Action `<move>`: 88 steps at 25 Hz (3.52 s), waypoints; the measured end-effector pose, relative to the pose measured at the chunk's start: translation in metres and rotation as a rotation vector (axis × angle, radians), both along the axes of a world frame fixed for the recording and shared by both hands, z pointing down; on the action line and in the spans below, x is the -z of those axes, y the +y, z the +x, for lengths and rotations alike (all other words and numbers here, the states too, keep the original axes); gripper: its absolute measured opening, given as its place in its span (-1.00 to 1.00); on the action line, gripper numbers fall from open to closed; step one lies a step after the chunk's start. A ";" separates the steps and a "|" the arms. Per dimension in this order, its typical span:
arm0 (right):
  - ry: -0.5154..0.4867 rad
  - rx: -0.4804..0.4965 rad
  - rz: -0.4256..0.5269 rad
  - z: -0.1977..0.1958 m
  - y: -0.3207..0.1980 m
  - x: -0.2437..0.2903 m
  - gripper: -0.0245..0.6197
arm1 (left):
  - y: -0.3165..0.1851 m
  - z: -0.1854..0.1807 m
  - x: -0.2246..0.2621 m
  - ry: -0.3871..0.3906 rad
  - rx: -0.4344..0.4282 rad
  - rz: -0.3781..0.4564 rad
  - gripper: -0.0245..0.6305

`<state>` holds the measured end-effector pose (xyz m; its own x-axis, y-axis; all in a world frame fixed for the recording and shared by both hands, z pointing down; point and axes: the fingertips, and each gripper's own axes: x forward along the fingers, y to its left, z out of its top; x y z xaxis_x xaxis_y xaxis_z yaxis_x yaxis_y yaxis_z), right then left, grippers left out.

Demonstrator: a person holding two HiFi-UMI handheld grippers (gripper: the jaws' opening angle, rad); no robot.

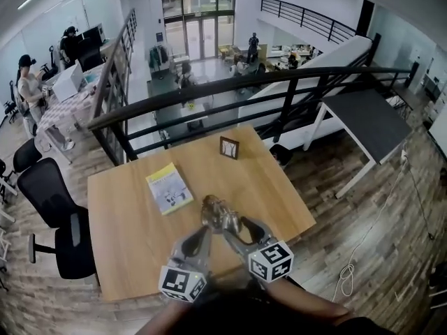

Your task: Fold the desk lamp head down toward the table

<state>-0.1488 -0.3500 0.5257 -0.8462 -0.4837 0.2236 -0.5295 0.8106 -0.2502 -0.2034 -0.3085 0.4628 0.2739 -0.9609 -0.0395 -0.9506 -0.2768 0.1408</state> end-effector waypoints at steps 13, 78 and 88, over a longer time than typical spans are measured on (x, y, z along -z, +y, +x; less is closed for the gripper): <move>0.103 -0.155 0.015 -0.007 -0.006 -0.017 -0.12 | -0.006 -0.024 -0.017 0.019 -0.241 -0.021 -0.93; 0.377 -0.146 0.138 -0.032 0.009 -0.095 -0.88 | 0.002 -0.040 -0.035 0.042 -0.315 -0.066 -0.93; 0.082 -0.146 0.203 -0.029 0.036 0.022 -0.91 | 0.000 -0.013 -0.022 0.061 -0.354 -0.026 -0.93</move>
<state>-0.1778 -0.3139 0.5037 -0.7469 -0.6416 0.1744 -0.6566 0.7531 -0.0413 -0.2161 -0.3080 0.4852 0.5879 -0.8078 -0.0429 -0.7860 -0.5830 0.2057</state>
